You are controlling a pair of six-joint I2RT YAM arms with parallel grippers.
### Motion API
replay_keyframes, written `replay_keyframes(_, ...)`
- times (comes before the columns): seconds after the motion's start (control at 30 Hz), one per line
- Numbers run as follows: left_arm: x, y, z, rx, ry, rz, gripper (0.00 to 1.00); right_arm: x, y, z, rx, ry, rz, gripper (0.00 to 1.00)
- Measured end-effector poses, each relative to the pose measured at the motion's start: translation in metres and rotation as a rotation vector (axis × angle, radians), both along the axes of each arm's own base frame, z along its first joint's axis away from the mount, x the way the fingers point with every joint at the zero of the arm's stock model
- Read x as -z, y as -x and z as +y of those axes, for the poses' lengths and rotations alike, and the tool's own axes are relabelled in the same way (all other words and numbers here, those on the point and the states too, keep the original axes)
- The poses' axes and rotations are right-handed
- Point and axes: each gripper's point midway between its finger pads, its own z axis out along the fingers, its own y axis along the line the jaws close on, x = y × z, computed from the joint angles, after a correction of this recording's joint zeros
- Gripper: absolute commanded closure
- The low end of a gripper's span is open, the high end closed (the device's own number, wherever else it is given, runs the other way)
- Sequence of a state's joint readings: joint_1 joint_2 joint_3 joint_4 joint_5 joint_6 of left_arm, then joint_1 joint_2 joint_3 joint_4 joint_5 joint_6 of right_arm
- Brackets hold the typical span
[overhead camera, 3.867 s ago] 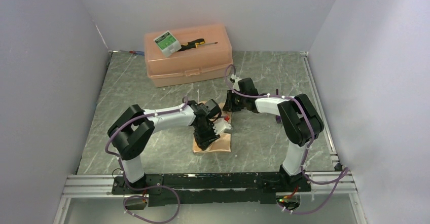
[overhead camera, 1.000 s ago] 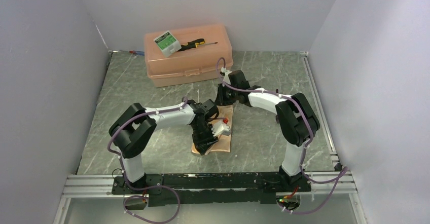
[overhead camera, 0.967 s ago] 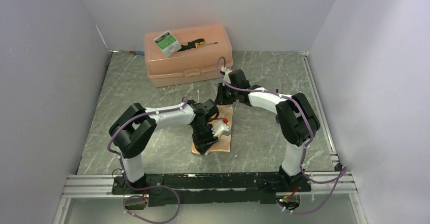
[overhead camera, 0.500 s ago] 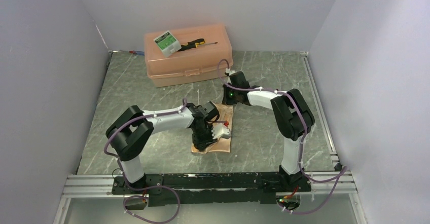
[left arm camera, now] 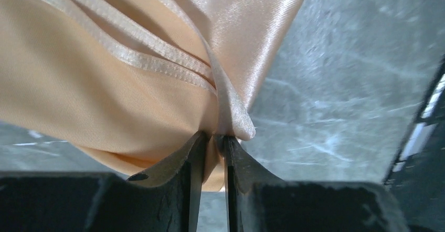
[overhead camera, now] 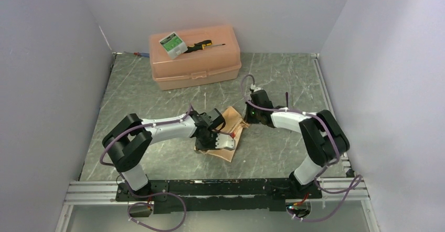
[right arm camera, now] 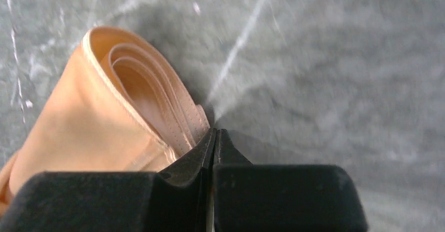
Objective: Fold the napkin into a case and place the utensils inside
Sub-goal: Rotate the 2/3-rectangle-folded napkin at the center of the board.
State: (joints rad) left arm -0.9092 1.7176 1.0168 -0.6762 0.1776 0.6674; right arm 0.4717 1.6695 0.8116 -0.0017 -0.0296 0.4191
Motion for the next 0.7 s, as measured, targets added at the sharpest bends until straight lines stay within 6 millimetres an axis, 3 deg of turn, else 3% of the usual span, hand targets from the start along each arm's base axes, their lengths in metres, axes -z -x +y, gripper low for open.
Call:
replay_keyframes(0.17,-0.002,-0.029,0.014,0.158,-0.052,-0.197,0.75,0.0,0.034,-0.021,0.079,0.004,0.033,0.87)
replay_keyframes(0.3,-0.007,-0.056,0.026,0.301,-0.127,-0.362,0.75,-0.007,0.047,-0.036,0.119,0.039,0.039,0.75)
replay_keyframes(0.47,-0.008,-0.066,0.037,0.475,-0.177,-0.426,0.75,-0.037,0.029,-0.041,0.127,0.081,-0.045,0.73)
replay_keyframes(0.57,-0.009,-0.07,0.044,0.561,-0.194,-0.449,0.74,-0.063,0.009,-0.031,0.111,0.059,-0.111,0.73)
replay_keyframes(0.7,-0.01,-0.083,0.05,0.609,-0.23,-0.462,0.74,-0.08,-0.001,-0.007,0.05,-0.013,-0.159,0.74)
